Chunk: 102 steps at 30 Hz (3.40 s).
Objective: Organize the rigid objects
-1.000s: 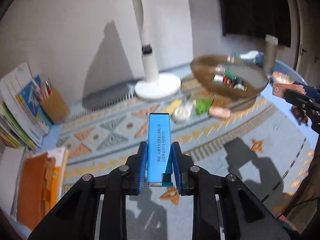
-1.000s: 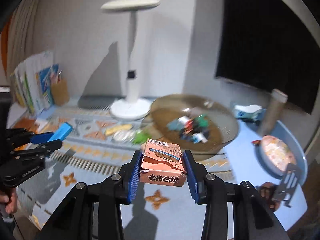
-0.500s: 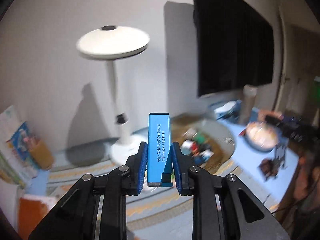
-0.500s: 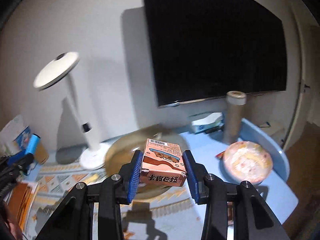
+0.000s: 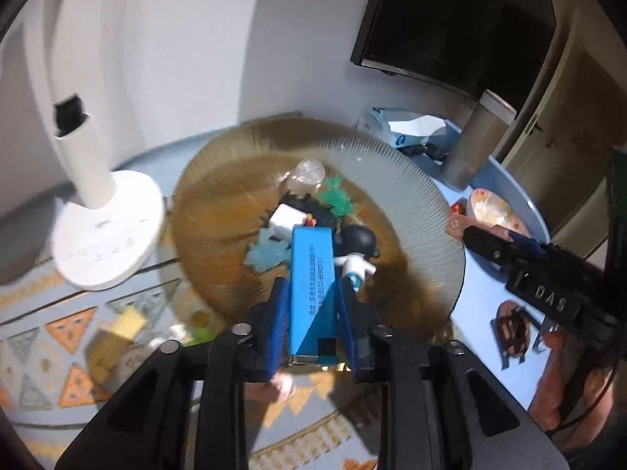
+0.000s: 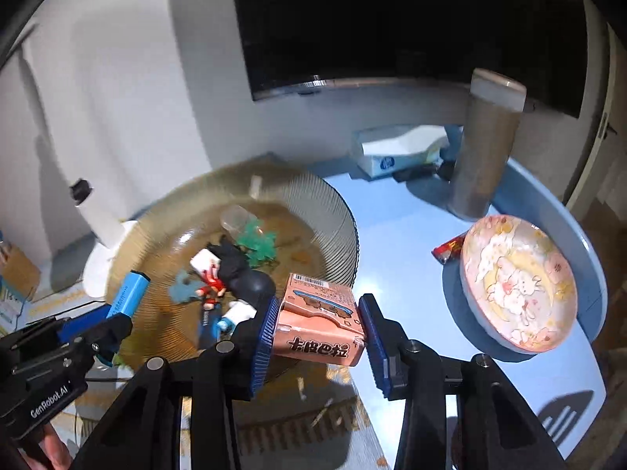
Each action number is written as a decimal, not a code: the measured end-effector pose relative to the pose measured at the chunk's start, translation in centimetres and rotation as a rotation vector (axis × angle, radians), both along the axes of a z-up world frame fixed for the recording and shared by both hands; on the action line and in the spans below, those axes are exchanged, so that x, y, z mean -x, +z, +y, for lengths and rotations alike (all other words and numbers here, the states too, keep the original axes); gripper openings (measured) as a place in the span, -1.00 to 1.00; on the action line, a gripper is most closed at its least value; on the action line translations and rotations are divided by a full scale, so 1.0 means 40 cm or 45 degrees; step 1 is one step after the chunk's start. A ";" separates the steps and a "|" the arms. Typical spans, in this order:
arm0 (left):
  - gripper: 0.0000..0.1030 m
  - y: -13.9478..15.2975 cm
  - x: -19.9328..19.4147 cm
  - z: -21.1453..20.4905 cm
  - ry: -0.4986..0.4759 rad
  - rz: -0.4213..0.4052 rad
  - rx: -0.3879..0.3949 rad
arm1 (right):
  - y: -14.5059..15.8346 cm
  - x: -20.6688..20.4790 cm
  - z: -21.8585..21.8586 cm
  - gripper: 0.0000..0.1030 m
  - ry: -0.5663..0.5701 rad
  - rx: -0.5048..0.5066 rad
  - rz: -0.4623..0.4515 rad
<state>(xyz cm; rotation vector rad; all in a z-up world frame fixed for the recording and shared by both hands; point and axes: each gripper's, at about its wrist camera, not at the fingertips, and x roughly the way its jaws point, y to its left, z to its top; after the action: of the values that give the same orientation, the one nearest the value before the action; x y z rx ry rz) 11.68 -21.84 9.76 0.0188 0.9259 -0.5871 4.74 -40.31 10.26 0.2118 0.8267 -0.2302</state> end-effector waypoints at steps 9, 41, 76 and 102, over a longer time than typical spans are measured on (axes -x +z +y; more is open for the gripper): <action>0.61 0.106 0.030 0.144 0.101 -0.164 0.139 | 0.062 0.058 -0.040 0.23 -0.112 -0.031 -0.139; 0.98 -0.060 0.347 0.574 0.367 -0.229 -0.011 | -0.114 0.272 0.368 0.69 0.250 -0.312 -0.069; 0.37 -0.187 -0.023 0.416 -0.038 -0.133 -0.396 | -0.235 -0.019 0.427 0.24 0.542 0.074 0.149; -0.56 -0.144 0.272 0.547 0.111 -0.038 -0.184 | -0.207 0.225 0.470 -0.23 0.592 -0.011 0.079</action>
<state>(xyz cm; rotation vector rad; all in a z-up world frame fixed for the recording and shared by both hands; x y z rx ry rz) 0.80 0.04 4.00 0.1165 0.9339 -0.4374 -4.28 -21.50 1.97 0.0167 0.9150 0.2039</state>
